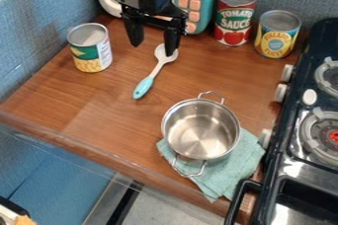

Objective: Move the silver pot to the right side of the table

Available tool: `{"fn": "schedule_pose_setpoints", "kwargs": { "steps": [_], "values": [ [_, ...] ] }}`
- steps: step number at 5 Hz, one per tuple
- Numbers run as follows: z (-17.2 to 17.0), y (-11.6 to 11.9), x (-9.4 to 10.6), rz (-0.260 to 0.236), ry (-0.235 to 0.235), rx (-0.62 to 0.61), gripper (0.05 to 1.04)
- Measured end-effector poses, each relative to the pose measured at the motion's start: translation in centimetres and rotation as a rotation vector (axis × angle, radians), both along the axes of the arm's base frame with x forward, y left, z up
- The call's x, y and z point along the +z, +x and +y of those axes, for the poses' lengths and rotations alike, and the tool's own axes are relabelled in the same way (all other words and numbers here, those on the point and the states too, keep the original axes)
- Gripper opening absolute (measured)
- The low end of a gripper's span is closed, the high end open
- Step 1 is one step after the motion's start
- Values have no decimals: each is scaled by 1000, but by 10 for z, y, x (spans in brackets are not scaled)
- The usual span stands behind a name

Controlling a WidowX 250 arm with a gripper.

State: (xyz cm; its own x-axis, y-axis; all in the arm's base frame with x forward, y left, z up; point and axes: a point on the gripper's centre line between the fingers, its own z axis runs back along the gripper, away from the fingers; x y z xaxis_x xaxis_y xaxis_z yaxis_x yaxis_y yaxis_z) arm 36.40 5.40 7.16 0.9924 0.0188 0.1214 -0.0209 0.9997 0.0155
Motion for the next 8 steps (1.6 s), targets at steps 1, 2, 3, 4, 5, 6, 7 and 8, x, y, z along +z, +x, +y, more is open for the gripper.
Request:
{"fn": "schedule_pose_setpoints", "kwargs": {
  "steps": [1,2,3,4,5,6,7,8],
  "values": [
    [-2,-5,-16,43,-11,10,1000],
    [-21,-25,-35,89,-44,17,1000],
    [-38,-39,-33,73,-32,14,1000],
    [-53,-49,-40,89,-32,3,1000],
    [-59,-54,-42,92,-22,-12,1000],
    [-64,-63,-48,117,-15,-19,1000],
    [-65,-69,-52,126,-6,-25,945],
    [-66,-76,-59,135,18,-29,645]
  ]
}}
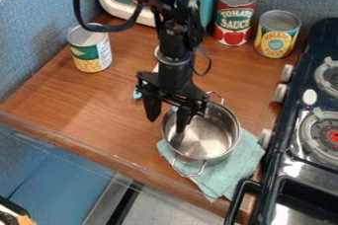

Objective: Move the silver pot to the right side of the table

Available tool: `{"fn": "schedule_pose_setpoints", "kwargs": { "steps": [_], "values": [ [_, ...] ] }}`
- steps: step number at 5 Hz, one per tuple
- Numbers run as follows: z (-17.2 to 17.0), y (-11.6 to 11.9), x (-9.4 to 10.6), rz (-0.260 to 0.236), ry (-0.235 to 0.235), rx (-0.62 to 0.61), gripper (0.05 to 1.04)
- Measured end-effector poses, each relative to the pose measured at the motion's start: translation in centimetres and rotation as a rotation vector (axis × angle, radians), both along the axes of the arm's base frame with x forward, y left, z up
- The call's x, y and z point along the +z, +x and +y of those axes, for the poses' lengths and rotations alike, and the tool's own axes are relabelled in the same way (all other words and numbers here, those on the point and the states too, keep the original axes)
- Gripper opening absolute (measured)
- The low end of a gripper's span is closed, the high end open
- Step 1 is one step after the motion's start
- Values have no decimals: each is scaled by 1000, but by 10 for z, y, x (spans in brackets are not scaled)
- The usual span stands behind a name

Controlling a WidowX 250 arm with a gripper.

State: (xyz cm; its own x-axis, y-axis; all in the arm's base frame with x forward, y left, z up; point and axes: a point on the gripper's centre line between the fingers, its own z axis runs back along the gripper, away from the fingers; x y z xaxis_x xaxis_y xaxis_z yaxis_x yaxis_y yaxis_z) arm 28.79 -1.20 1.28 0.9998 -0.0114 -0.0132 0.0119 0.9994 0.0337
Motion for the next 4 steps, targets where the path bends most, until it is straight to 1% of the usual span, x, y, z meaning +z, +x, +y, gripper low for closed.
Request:
{"fn": "schedule_pose_setpoints", "kwargs": {
  "steps": [1,2,3,4],
  "values": [
    [0,-2,-4,13,8,-5,340],
    [-1,-2,-4,14,1,-14,146],
    [5,-1,11,-15,-14,-4,83],
    [32,-4,38,-34,-36,62,74]
  ]
}}
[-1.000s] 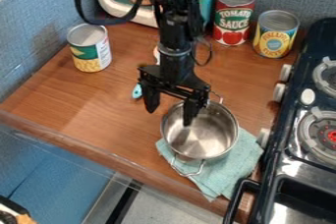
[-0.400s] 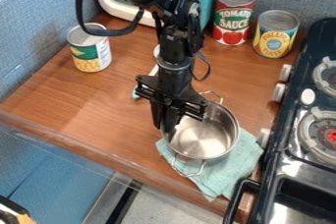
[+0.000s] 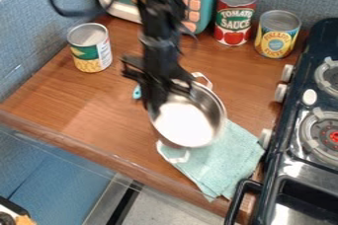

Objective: Move the silver pot to the right side of the table

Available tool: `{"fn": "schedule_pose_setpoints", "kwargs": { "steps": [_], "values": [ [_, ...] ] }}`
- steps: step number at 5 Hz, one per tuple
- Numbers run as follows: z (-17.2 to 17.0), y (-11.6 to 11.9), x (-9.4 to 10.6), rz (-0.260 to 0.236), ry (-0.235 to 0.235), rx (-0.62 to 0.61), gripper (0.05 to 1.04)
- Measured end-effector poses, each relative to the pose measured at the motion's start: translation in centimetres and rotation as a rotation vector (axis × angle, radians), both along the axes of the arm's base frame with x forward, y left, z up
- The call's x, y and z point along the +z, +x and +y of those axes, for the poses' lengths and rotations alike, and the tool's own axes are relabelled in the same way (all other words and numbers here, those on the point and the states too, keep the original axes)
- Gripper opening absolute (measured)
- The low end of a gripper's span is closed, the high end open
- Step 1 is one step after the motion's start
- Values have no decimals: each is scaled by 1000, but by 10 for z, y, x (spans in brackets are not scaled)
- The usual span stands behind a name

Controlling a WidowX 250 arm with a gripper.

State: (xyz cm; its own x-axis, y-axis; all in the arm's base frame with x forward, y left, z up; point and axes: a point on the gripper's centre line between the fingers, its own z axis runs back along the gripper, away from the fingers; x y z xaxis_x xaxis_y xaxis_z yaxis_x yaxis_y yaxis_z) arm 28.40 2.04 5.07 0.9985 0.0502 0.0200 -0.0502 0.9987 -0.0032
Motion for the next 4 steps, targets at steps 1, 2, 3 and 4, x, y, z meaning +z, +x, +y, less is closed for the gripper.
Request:
{"fn": "schedule_pose_setpoints", "kwargs": {
  "steps": [1,2,3,4],
  "values": [
    [29,-5,11,3,-10,46,74],
    [81,-13,13,-11,27,168,74],
    [111,-12,-10,28,35,238,74],
    [131,-9,-28,68,42,290,74]
  ]
}}
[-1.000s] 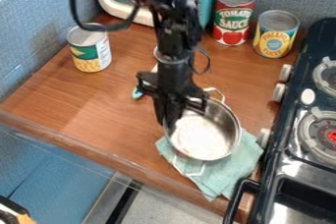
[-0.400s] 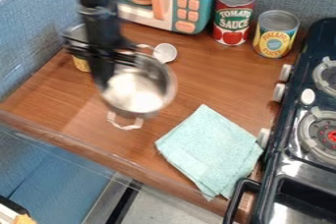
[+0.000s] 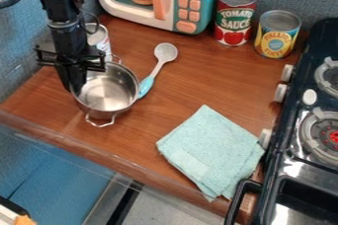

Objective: Move the silver pot to the right side of the table

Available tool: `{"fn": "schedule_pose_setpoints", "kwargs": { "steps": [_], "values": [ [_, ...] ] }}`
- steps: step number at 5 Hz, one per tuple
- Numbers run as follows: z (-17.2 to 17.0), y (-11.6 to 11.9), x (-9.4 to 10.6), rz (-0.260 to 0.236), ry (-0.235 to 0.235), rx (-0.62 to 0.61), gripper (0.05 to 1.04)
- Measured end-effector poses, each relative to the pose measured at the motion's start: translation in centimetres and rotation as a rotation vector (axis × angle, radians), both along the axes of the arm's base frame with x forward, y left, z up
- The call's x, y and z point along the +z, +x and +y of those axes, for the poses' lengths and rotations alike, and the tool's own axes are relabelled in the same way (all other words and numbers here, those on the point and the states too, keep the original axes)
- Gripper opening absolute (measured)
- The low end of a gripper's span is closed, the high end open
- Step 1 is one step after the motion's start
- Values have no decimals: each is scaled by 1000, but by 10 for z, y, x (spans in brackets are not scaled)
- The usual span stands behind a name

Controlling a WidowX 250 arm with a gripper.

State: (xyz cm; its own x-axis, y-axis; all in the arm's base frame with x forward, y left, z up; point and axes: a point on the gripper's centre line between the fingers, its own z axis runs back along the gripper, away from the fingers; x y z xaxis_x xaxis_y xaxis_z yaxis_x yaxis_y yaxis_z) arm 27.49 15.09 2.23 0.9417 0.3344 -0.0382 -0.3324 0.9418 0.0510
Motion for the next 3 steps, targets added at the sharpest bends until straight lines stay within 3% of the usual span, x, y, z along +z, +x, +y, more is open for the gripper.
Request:
{"fn": "schedule_pose_setpoints", "kwargs": {
  "steps": [2,3],
  "values": [
    [10,7,-10,28,26,-15,103],
    [10,1,-15,31,14,0,284]
  ]
}}
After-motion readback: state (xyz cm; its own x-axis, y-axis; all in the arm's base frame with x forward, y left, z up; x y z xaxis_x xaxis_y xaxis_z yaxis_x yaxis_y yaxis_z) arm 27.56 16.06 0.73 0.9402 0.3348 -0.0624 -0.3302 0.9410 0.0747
